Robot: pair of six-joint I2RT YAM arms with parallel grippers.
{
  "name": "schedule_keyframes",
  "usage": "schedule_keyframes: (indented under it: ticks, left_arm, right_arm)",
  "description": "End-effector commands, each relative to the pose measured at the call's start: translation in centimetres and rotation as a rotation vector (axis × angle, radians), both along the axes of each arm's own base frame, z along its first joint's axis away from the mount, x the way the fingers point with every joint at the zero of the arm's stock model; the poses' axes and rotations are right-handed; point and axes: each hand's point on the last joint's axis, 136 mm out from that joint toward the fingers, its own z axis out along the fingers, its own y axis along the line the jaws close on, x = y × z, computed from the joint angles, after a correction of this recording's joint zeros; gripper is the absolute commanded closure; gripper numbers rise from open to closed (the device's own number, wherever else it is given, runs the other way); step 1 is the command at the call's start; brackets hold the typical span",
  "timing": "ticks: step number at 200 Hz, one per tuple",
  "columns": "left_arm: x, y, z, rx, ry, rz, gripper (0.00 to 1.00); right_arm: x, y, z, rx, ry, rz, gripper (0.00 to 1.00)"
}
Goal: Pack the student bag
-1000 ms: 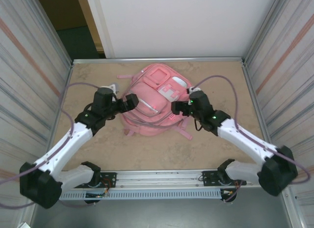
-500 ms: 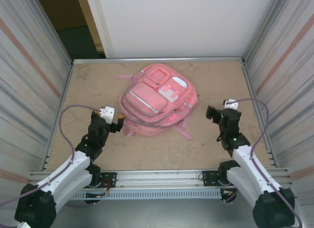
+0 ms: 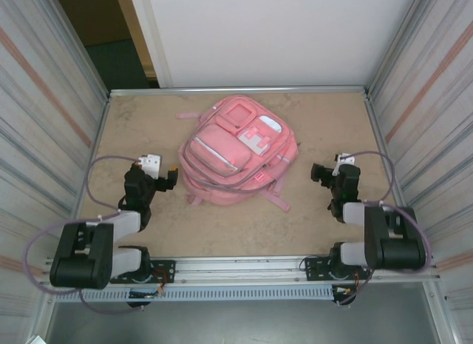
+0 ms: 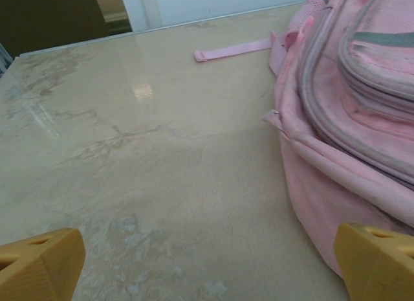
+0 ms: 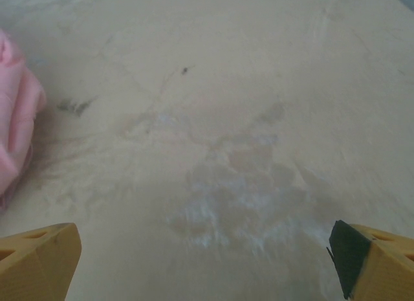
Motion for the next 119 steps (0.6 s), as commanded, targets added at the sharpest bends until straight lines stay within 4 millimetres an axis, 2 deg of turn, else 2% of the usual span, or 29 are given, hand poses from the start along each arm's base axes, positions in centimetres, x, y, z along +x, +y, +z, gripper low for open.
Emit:
schedule_keyframes:
  ticks: [1, 12, 22, 30, 42, 48, 59, 69, 87, 119]
  left_arm:
    - [1.6, 0.0, 2.1, -0.051, -0.138, -0.013, 0.01]
    - [2.2, 0.4, 0.8, -0.066, -0.115, 0.0, 0.01]
    - [3.0, 0.4, 0.9, -0.054, -0.132, -0.003, 0.01]
    - [3.2, 0.5, 0.4, -0.064, -0.064, 0.006, 0.01]
    - [4.2, 0.4, 0.0, -0.064, -0.025, 0.001, 0.01]
    - [4.6, 0.0, 0.0, -0.052, -0.024, -0.027, 0.01]
    - [4.6, -0.5, -0.6, -0.058, 0.056, -0.053, 0.01]
    - [5.0, 0.0, -0.2, -0.055, 0.014, -0.024, 0.01]
    - [5.3, 1.0, -0.6, -0.064, 0.06, 0.041, 0.01]
    - [5.2, 0.9, -0.7, -0.063, 0.06, 0.035, 0.01]
  right_arm:
    - [2.9, -0.9, 2.2, -0.004, -0.178, -0.005, 0.01]
    - [3.2, -0.5, 2.6, -0.011, -0.156, 0.016, 0.01]
    - [3.7, -0.5, 1.6, -0.01, -0.085, 0.013, 0.01]
    - [4.7, 0.1, 2.1, -0.02, -0.097, 0.046, 0.01]
    - [4.4, 0.9, 1.1, -0.034, -0.028, 0.081, 0.01]
    - [4.6, 0.8, 1.5, -0.03, -0.058, 0.084, 0.01]
    - [4.6, 0.8, 1.6, -0.026, -0.042, 0.082, 0.01]
    - [4.7, 0.8, 1.5, -0.025, -0.038, 0.083, 0.01]
    - [4.7, 0.8, 1.6, -0.026, -0.042, 0.083, 0.01]
    - [4.7, 0.8, 1.5, -0.025, -0.038, 0.083, 0.01]
